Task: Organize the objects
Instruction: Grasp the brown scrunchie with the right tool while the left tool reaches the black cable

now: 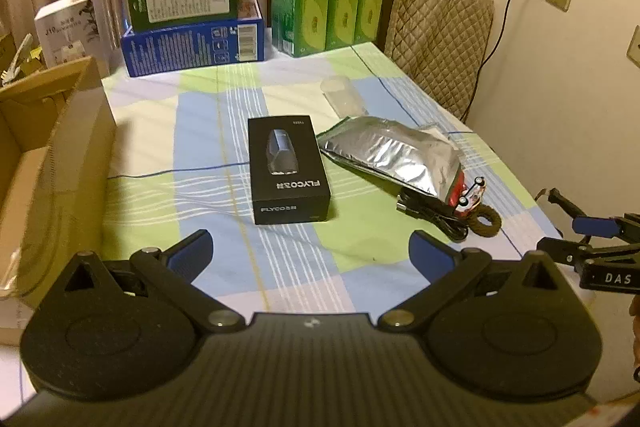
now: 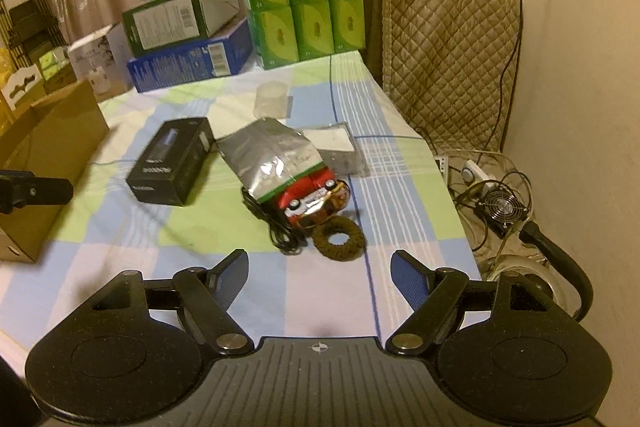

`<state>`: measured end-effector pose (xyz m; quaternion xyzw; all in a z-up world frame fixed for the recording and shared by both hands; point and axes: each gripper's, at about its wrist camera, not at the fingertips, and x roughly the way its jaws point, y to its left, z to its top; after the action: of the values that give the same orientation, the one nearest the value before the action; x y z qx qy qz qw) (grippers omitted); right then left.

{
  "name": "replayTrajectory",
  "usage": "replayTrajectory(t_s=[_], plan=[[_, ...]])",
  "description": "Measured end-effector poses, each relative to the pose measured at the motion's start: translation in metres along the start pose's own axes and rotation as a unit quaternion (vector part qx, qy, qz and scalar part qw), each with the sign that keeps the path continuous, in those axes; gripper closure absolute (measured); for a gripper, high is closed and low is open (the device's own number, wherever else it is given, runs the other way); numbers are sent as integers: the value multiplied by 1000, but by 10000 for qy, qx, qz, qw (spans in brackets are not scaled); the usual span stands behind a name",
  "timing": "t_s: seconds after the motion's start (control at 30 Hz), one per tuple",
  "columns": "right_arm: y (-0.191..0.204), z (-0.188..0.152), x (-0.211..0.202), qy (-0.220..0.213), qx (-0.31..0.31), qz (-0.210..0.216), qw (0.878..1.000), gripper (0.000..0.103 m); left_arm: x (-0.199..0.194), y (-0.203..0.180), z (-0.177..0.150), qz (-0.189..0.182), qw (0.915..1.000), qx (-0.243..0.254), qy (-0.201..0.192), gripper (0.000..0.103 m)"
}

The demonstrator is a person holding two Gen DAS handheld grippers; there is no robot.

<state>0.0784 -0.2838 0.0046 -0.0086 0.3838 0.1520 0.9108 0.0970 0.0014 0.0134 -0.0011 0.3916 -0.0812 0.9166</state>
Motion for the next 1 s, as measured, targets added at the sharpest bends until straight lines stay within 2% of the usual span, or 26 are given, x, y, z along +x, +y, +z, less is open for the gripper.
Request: replayTrajectory(t_s=[0.2, 0.5, 0.67, 0.83, 0.97, 1.0], plan=[[-8, 1, 30, 127, -113, -11, 9999, 28, 32, -8, -2, -64, 9999, 26, 105, 1], [-16, 5, 76, 302, -235, 3, 9993, 39, 77, -12, -8, -98, 9998, 19, 147, 1], [-17, 8, 96, 318, -389, -18, 9987, 45, 90, -15, -12, -273, 9995, 50, 177, 1], [-18, 8, 111, 409, -447, -29, 9982, 60, 96, -17, -13, -304, 9993, 171, 167, 1], [-17, 7, 115, 428, -504, -36, 9978, 66, 102, -14, -14, -283, 9991, 206, 253, 1], [-15, 7, 116, 431, -532, -26, 9977, 76, 102, -14, -14, -254, 9991, 233, 255, 1]])
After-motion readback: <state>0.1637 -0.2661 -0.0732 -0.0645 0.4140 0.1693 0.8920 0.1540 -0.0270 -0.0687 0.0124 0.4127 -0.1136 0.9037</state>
